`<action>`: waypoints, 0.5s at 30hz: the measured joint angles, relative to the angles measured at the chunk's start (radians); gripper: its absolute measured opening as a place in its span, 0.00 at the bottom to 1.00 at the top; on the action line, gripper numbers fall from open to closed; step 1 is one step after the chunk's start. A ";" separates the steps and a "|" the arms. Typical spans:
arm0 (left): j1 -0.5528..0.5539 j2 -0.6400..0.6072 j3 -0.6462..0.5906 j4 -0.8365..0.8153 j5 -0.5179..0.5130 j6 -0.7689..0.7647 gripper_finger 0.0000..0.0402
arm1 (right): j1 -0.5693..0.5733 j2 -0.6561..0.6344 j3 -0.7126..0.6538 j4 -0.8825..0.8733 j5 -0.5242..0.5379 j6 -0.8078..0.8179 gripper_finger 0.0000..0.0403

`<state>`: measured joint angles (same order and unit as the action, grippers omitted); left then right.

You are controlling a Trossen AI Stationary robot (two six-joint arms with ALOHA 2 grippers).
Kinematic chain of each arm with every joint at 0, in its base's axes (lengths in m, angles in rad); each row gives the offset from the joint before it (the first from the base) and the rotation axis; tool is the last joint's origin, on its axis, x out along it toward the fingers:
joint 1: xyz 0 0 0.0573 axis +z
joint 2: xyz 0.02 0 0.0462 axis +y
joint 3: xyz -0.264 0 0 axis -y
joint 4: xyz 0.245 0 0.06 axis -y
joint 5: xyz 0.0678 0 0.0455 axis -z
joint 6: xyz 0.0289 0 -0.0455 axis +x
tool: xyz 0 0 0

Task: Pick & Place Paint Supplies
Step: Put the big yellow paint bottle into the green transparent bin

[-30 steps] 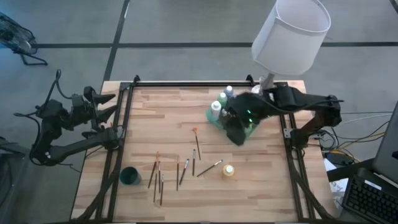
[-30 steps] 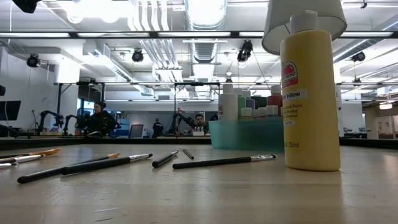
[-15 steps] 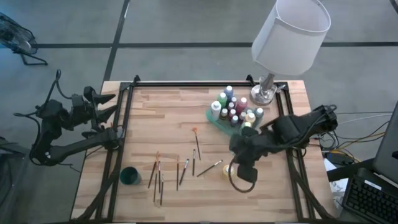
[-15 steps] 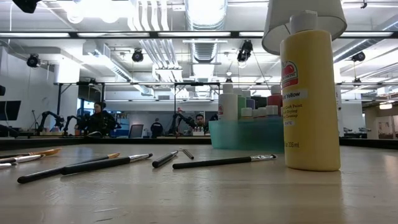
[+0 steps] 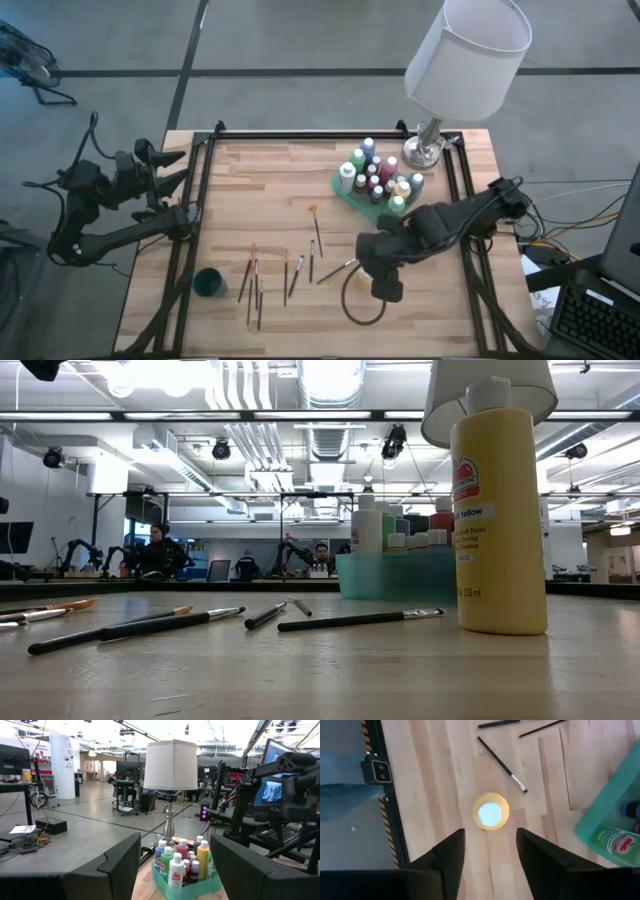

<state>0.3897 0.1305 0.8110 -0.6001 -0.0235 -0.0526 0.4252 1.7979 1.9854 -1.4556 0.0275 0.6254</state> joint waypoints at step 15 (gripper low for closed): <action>0.000 0.000 0.000 0.000 0.000 0.000 0.61 | 0.000 0.122 -0.003 -0.005 -0.003 -0.007 0.58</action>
<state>0.3897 0.1307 0.8112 -0.5999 -0.0235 -0.0528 0.4252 1.9194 1.9820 -1.4610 0.0246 0.6187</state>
